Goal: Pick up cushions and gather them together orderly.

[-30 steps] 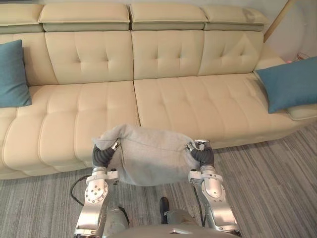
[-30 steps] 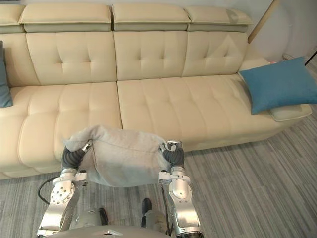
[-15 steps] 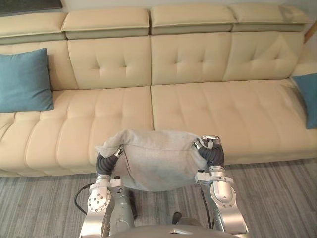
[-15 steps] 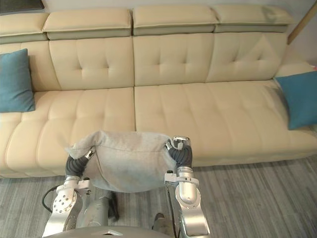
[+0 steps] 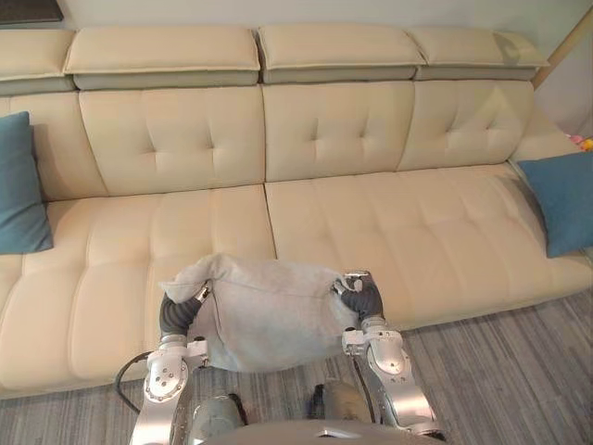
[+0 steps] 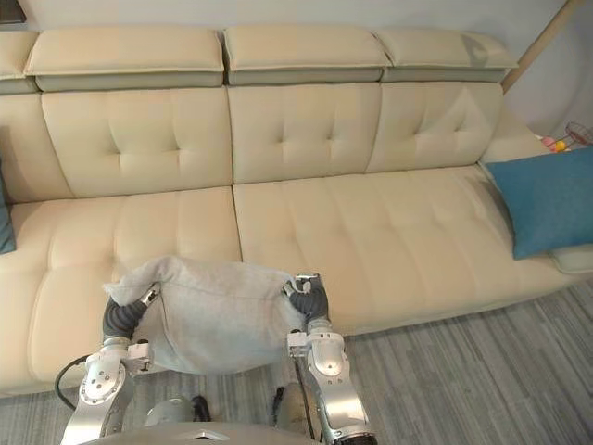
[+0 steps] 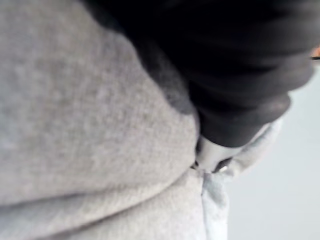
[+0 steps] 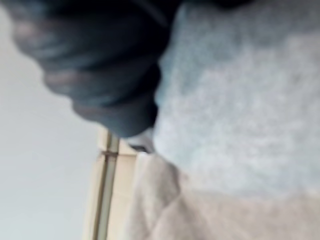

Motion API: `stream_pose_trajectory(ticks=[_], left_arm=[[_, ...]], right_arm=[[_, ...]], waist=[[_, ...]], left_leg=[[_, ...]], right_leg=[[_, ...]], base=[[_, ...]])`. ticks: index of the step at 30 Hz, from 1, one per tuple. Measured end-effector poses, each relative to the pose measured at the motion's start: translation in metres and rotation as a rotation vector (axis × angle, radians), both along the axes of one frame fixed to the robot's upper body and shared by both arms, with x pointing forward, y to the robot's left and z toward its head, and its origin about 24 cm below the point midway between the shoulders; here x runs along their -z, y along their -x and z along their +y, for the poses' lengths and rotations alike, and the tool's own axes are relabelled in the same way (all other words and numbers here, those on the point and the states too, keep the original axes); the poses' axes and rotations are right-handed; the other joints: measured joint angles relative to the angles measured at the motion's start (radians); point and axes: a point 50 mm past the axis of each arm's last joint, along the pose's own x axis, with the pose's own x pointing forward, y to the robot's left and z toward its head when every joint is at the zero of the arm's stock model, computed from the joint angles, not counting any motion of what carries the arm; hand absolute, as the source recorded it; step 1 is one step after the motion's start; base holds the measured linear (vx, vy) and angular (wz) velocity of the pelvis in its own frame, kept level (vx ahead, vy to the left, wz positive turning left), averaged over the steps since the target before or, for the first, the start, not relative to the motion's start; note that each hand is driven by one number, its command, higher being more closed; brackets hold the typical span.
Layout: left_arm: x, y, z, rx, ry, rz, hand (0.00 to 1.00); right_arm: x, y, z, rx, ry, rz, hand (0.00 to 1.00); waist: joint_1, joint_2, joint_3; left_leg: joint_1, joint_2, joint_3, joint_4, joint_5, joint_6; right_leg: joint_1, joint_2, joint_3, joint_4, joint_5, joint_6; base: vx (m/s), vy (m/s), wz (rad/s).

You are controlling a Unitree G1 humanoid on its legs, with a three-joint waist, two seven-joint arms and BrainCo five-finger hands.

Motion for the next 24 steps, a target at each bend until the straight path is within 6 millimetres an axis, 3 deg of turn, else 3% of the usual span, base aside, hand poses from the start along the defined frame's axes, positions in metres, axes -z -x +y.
stream_pose_trajectory(ticks=[1, 2, 4, 7, 10, 15, 19, 24], left_arm=[[0.000, -0.007, -0.003, 0.012, 0.005, -0.007, 1.00], [0.000, -0.012, -0.009, 0.019, 0.024, -0.013, 1.00], [-0.004, -0.016, -0.016, 0.019, 0.053, -0.036, 1.00], [-0.009, -0.022, -0.020, -0.003, 0.075, -0.063, 1.00], [-0.011, -0.023, -0.021, -0.028, 0.084, -0.072, 1.00], [-0.033, -0.037, -0.022, -0.029, 0.048, -0.169, 1.00], [-0.055, -0.054, -0.012, -0.032, 0.007, -0.265, 1.00], [-0.084, -0.077, 0.000, -0.081, -0.036, -0.376, 1.00]], right_arm=[[-0.003, -0.002, -0.003, 0.005, 0.009, -0.014, 1.00], [-0.004, -0.003, -0.008, 0.007, 0.032, -0.019, 1.00], [-0.006, -0.004, -0.013, 0.013, 0.048, -0.028, 1.00], [-0.012, -0.001, -0.013, 0.026, 0.036, -0.054, 1.00], [-0.020, -0.002, -0.013, 0.031, 0.030, -0.087, 1.00], [-0.036, -0.013, -0.013, 0.073, 0.001, -0.161, 1.00], [-0.058, -0.032, -0.007, 0.046, -0.003, -0.256, 1.00], [-0.092, -0.076, 0.004, -0.004, 0.038, -0.372, 1.00]], waist=[[-0.012, 0.009, 0.019], [-0.010, 0.035, 0.031], [-0.002, 0.057, 0.029], [0.009, 0.059, 0.029], [0.016, 0.059, 0.027], [0.022, 0.059, 0.010], [0.022, 0.065, 0.004], [0.025, 0.064, -0.009]], left_leg=[[-0.015, -0.008, -0.047, 0.024, -0.018, -0.019], [-0.018, 0.003, -0.076, 0.020, -0.016, -0.022], [-0.038, 0.023, -0.097, -0.006, -0.004, -0.037], [-0.006, 0.033, -0.114, -0.077, 0.034, -0.057], [0.036, 0.026, -0.127, -0.119, 0.051, -0.069], [0.095, -0.008, -0.135, -0.214, 0.093, -0.060], [0.119, -0.029, -0.137, -0.255, 0.115, -0.053], [0.115, -0.044, -0.150, -0.276, 0.138, -0.046]], right_leg=[[0.014, 0.003, 0.013, -0.046, 0.058, 0.022], [0.037, 0.020, 0.004, -0.087, 0.068, 0.016], [0.049, 0.045, -0.015, -0.168, 0.107, 0.004], [0.127, 0.068, -0.045, -0.308, 0.164, -0.012], [0.168, 0.068, -0.056, -0.334, 0.164, -0.013], [0.237, 0.057, -0.068, -0.426, 0.199, -0.012], [0.262, 0.045, -0.068, -0.465, 0.222, -0.011], [0.264, 0.034, -0.077, -0.483, 0.242, -0.012]], base=[[0.15, -0.198, 0.54], [0.10, -0.139, 0.34], [0.08, -0.090, 0.03], [0.09, -0.079, 0.14], [0.10, -0.022, 0.19], [0.04, 0.012, 0.11], [-0.03, 0.020, 0.04], [-0.06, 0.009, 0.07]])
